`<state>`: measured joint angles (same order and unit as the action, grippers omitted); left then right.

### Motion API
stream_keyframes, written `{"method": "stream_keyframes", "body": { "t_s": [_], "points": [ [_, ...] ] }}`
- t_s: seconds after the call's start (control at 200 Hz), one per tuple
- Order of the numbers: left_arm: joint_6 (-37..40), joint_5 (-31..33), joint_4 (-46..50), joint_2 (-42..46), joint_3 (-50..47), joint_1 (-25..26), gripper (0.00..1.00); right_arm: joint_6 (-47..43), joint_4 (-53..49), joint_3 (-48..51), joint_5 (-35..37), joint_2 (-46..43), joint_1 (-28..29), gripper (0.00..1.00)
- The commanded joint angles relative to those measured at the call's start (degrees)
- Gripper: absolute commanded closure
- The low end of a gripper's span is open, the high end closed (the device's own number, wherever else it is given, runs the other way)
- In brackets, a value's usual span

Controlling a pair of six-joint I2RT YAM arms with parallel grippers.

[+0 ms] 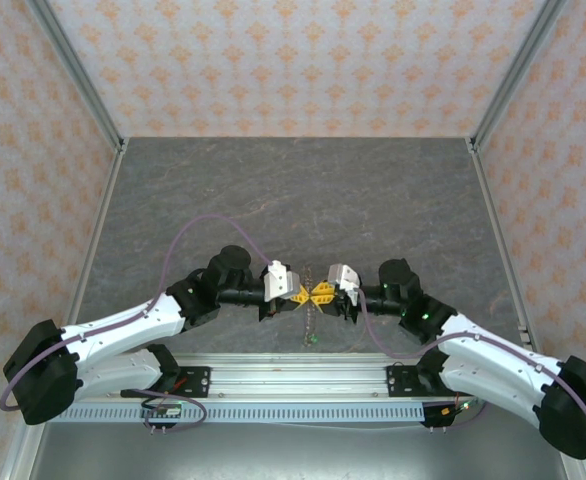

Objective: Put the keys on the keyring

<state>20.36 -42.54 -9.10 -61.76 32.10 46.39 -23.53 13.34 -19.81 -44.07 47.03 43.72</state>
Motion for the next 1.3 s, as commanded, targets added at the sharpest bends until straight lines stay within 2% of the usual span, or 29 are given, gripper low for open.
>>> {"method": "stream_keyframes", "body": {
  "t_s": [0.0,0.205,0.355,0.546,0.971,1.081,1.181,1.296],
  "points": [
    [-1.0,-2.8,-2.1,0.4,0.1,0.6,1.00,0.4,2.6,-0.9,0.5,0.7,-0.2,0.85],
    [-1.1,-2.8,-2.3,-0.3,0.0,0.6,1.00,0.6,2.6,-1.4,0.0,0.8,-0.2,0.88],
    [-1.1,-2.7,-2.2,-0.2,0.1,0.6,1.00,0.3,2.8,-1.8,0.0,2.0,-0.2,0.82],
    [-0.8,-2.6,-2.1,0.3,0.2,0.5,1.00,0.0,3.0,-1.7,0.5,2.8,-0.2,0.82],
    [-1.4,-2.1,-1.6,0.3,0.8,0.5,1.00,0.9,3.6,-1.7,0.5,2.4,-0.2,0.97],
    [-1.3,-2.0,-1.6,0.1,0.7,0.7,1.00,0.5,3.6,-1.7,0.3,2.7,-0.2,0.96],
    [-1.4,-2.0,-1.9,-0.1,0.6,0.6,1.00,0.3,3.4,-1.8,0.7,2.6,-0.2,0.89],
    [-1.3,-1.9,-1.6,-0.1,0.8,0.7,1.00,0.0,3.4,-1.6,0.7,2.5,-0.2,0.87]
  ]
}}
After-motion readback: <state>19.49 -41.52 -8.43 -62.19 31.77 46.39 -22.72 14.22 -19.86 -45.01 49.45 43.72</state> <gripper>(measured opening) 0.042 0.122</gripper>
